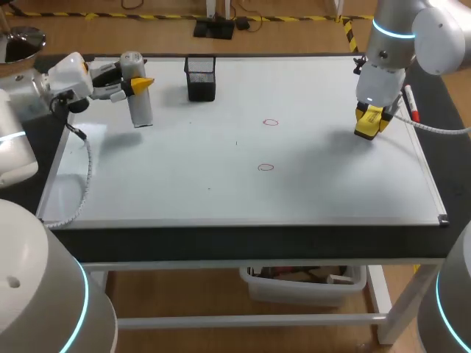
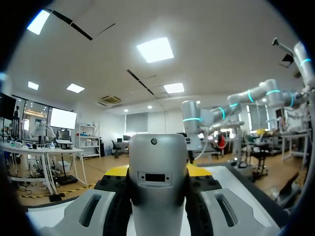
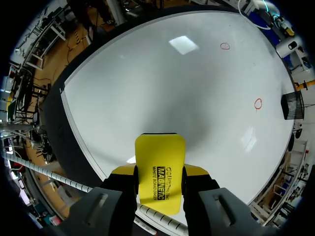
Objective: Pick up the inspection probe, press it on each red-marked spot on the whiteboard one by one, put down the probe, pick up the eraser, and wipe off all the red marks.
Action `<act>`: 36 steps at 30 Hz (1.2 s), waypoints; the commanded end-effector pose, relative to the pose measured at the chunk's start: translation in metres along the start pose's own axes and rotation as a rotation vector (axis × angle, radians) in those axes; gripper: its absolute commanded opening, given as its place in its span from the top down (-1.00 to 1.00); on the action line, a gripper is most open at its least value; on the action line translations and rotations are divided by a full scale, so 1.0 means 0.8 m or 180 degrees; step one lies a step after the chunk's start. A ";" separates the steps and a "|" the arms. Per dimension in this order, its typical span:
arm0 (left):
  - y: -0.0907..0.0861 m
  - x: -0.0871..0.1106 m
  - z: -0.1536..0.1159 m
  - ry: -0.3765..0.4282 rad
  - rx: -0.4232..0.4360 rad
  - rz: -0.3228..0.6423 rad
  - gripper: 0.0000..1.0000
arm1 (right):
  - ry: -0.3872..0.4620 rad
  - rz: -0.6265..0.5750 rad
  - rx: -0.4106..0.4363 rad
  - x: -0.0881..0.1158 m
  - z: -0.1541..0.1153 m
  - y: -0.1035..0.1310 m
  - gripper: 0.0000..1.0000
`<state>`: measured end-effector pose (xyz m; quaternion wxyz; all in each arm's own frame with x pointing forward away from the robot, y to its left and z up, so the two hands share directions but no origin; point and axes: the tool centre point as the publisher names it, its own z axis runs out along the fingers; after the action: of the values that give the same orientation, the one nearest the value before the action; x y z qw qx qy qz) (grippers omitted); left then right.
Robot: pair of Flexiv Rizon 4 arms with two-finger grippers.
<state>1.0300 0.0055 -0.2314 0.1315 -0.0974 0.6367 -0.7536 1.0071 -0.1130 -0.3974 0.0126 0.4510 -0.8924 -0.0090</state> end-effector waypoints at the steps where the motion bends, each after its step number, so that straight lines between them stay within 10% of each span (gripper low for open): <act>1: -0.003 0.005 0.002 -0.0312 -0.0005 0.0010 1.00 | 0.0065 -0.0114 0.0082 -0.025 -0.012 0.002 1.00; 24: -0.003 0.005 0.002 -0.0312 -0.0005 0.0010 1.00 | 0.0100 -0.1165 0.0127 -0.241 -0.011 0.073 1.00; 36: -0.003 0.005 0.002 -0.0312 -0.0005 0.0010 1.00 | 0.0107 -0.1454 0.0089 -0.283 0.010 0.129 1.00</act>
<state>1.0262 0.0041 -0.2288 0.1621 -0.1338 0.6315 -0.7464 1.0563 0.1220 -0.4039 -0.0013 0.6402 -0.7682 -0.0079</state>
